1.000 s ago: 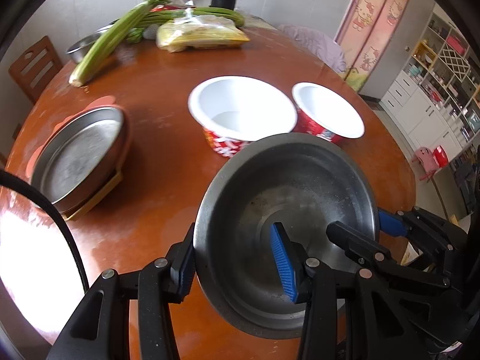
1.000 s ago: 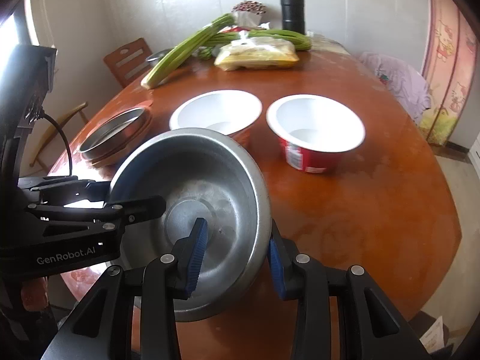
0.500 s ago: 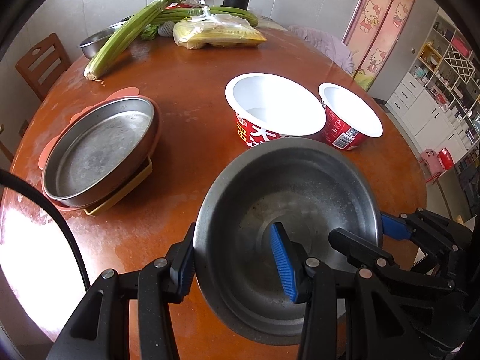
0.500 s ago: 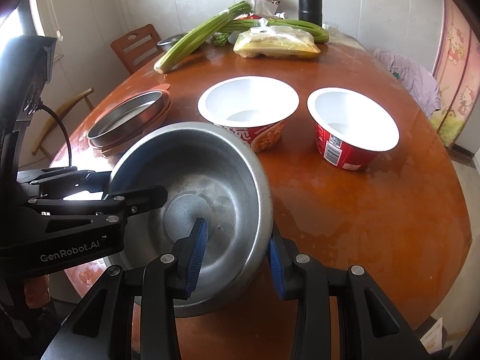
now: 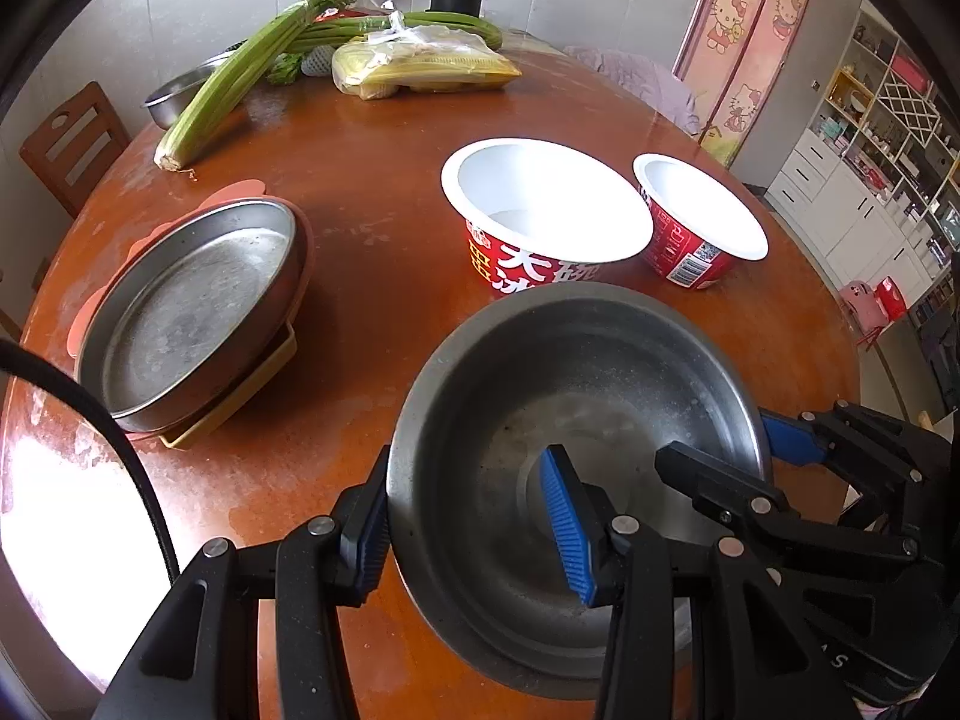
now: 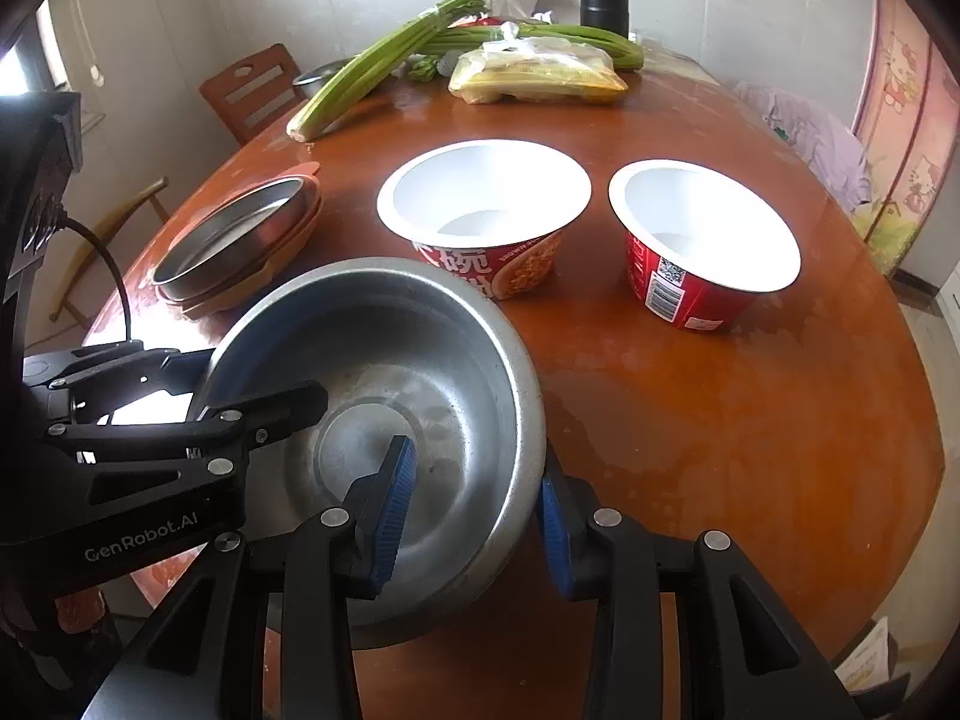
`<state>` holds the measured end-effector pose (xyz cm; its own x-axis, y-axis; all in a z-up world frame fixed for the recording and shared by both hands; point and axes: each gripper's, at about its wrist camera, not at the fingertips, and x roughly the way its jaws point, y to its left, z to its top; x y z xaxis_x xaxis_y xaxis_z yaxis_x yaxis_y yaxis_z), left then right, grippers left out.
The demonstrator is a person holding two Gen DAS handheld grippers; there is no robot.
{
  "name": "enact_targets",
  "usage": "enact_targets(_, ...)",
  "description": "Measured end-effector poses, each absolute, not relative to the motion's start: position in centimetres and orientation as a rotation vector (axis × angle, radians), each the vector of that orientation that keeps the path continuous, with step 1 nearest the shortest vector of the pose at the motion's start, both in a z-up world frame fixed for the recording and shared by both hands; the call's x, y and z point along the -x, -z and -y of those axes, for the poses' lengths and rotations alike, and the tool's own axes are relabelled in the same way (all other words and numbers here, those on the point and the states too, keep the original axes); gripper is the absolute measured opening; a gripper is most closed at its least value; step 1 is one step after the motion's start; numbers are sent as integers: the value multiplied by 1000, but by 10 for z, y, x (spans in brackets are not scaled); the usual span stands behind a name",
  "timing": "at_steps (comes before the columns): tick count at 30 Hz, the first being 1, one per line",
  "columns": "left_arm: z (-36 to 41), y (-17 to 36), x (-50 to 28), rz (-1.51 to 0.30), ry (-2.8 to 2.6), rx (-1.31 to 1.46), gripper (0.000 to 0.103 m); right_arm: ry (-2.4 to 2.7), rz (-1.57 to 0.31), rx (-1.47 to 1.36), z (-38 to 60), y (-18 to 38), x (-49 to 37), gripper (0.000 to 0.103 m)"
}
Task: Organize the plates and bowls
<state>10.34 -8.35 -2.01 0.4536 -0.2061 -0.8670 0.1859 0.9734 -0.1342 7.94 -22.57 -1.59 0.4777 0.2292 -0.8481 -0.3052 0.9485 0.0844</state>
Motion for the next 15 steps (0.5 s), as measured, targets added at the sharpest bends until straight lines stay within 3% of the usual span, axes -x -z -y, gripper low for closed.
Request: enact_targets(15,93,24,-107,-1080,249,-5,47,-321,-1031,49,235,19,-85,42)
